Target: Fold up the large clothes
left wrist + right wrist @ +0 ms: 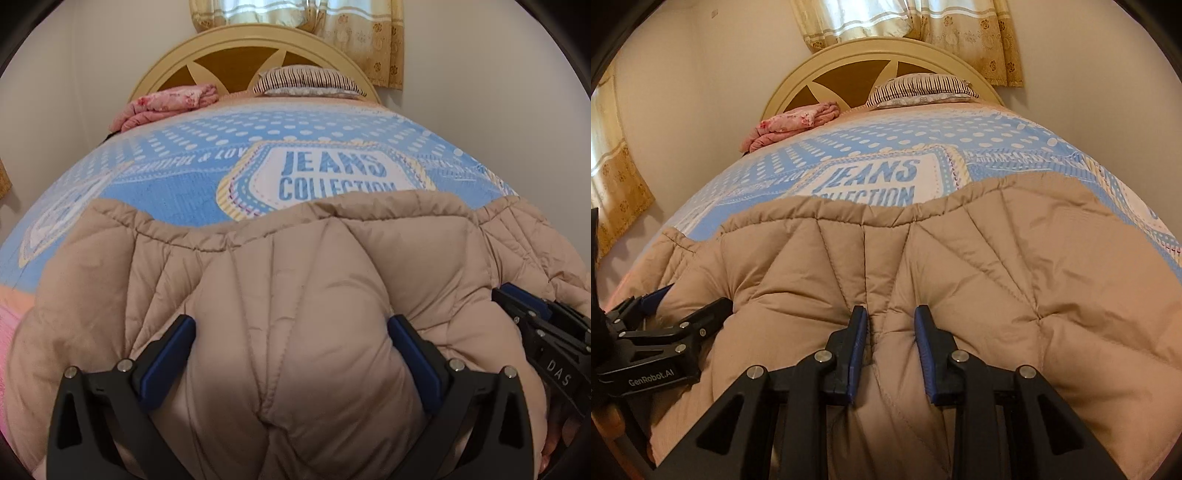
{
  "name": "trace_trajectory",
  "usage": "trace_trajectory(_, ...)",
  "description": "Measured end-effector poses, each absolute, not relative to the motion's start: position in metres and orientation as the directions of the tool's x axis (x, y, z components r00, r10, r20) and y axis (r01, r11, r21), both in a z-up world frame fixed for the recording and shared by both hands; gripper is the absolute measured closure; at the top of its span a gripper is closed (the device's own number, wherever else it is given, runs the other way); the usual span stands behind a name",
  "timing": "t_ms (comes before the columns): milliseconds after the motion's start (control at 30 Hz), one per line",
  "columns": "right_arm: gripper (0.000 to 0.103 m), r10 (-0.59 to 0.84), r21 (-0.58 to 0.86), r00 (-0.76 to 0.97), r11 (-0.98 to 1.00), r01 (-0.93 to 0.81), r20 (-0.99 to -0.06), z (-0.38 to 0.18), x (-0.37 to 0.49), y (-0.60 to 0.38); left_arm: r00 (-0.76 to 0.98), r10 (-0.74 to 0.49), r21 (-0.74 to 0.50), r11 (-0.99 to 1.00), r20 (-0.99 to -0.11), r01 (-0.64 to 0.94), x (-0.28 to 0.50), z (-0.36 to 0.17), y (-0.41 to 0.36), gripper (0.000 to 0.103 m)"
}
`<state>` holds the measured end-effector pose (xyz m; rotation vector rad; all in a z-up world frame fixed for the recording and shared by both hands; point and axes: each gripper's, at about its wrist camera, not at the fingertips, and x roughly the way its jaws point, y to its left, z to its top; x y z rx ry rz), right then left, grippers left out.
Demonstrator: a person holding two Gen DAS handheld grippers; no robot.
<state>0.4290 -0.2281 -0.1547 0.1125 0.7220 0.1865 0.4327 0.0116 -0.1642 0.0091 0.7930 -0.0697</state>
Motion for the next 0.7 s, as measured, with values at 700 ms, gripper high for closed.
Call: trace_trajectory(700,0.075,0.18,0.139,0.698,0.984,-0.115,-0.694,-0.171,0.441,-0.221,0.654,-0.065,-0.024,0.997,-0.753,0.071,0.438,-0.175,0.008,0.0)
